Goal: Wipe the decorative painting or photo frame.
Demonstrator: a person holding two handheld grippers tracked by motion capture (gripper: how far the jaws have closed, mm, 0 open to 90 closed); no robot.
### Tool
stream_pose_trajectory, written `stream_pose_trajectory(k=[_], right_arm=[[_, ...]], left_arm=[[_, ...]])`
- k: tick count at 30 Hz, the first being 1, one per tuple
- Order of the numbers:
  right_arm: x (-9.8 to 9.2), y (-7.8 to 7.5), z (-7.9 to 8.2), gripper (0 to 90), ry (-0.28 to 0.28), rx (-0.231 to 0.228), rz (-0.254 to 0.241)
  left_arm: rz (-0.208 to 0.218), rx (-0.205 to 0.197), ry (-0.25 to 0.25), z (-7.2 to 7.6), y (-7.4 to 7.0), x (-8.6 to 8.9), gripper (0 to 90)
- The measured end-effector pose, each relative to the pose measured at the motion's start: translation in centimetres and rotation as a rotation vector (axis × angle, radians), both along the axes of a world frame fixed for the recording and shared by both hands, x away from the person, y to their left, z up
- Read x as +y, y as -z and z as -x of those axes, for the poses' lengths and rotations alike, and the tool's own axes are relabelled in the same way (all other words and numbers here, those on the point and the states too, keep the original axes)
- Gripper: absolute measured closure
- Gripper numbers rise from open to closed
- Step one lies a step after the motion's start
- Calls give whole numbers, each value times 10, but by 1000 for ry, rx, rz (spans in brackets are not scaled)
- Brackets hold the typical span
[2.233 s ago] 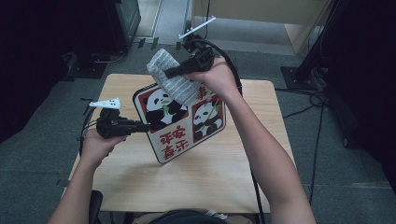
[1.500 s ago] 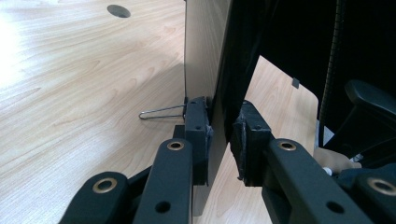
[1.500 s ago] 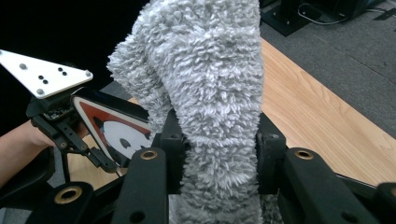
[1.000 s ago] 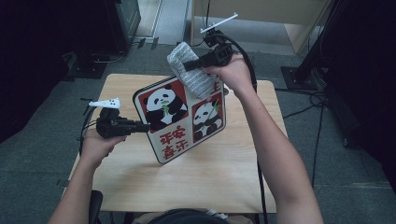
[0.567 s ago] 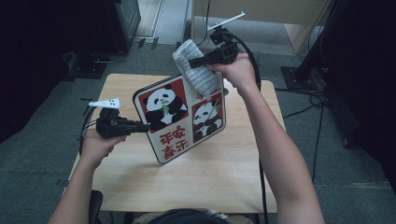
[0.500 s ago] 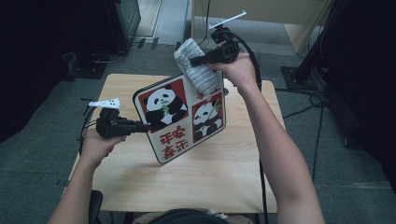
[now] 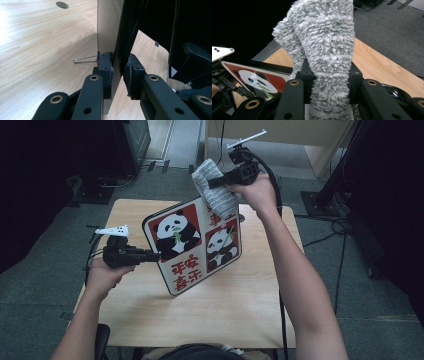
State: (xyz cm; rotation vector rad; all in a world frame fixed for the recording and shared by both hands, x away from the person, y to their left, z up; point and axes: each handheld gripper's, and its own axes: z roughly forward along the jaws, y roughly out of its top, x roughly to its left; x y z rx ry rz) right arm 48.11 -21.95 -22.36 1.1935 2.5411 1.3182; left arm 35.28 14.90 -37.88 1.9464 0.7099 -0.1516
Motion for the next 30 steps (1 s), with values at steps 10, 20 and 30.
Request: stream_pose_trajectory(k=[10,20,30], right_arm=[[-6,-1,0,676,8,-4,2],[-15,-1,-2,672,29,-2,-2],[-25,-2,-5,673,48,2,-6]], left_arm=[[-1,0,2,0,0,0,777],[-7,-2,2,0,0,1,777],[-3,-1,-5,-1,0,3,776]])
